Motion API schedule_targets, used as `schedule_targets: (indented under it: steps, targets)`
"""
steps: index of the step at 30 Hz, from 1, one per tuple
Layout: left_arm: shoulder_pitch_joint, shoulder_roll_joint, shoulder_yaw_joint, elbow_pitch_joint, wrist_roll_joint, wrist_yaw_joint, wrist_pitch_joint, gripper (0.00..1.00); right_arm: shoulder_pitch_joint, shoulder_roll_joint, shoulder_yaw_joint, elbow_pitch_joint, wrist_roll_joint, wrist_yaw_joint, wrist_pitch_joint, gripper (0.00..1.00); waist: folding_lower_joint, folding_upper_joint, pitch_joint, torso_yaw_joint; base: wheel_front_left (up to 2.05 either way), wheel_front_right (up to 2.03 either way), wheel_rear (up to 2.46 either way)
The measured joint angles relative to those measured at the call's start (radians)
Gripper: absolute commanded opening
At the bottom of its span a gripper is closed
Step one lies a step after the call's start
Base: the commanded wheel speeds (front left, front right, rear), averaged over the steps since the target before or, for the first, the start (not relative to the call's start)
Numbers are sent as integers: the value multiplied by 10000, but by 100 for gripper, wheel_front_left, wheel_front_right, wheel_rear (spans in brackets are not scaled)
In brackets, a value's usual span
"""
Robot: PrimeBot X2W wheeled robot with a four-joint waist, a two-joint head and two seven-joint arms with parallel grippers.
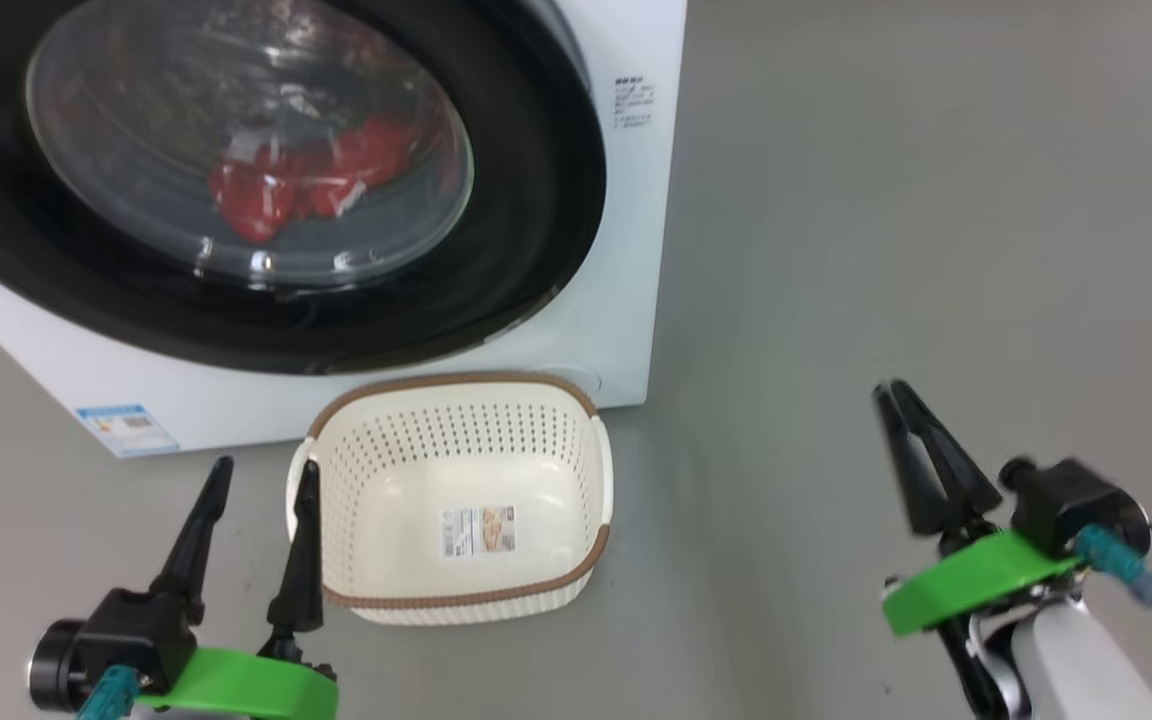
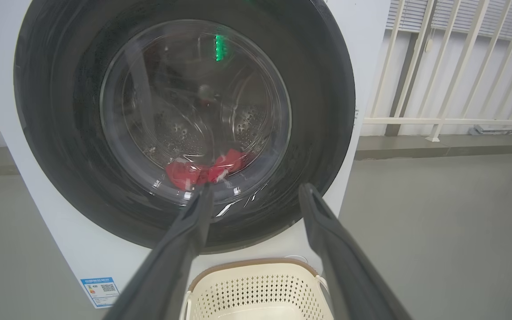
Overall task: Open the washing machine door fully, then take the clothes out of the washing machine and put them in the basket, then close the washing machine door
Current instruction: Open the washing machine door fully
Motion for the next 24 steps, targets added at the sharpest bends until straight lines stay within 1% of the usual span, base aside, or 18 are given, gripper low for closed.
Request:
schedule_targets:
  steps: [5, 10, 15, 17, 20, 24]
  targets:
    - [-331, 0, -128, -115, -8, 0, 0, 100, -683, 52, -102, 437, 1615, 0, 0, 0, 0, 0, 402, 160, 0, 0, 0]
    - [-534, 0, -334, -293, -96, 10, 0, 100, -1713, 12, 125, 1034, 3785, 0, 0, 0, 0, 0, 827, 341, 0, 0, 0]
    - [-695, 0, -454, -466, -199, 13, -2, 100, -2938, -445, 731, 1597, 6098, 0, 23, 0, 0, 0, 1245, 498, 0, 0, 0]
    - [-810, -2, -516, -523, -332, 13, -12, 100, -3426, -614, 905, 1802, 7068, 0, 410, 0, 0, 0, 1417, 557, 0, 0, 0]
    - [-878, 0, -520, -568, -738, 21, -33, 100, -4082, -765, 1035, 2057, 8571, 0, 1289, 0, 0, 0, 1678, 639, 0, 0, 0]
    - [-956, -2, -504, -792, -800, 21, -42, 100, -4851, -876, 1041, 2173, 10272, 0, 2428, 0, 0, 0, 2049, 738, 0, 0, 0]
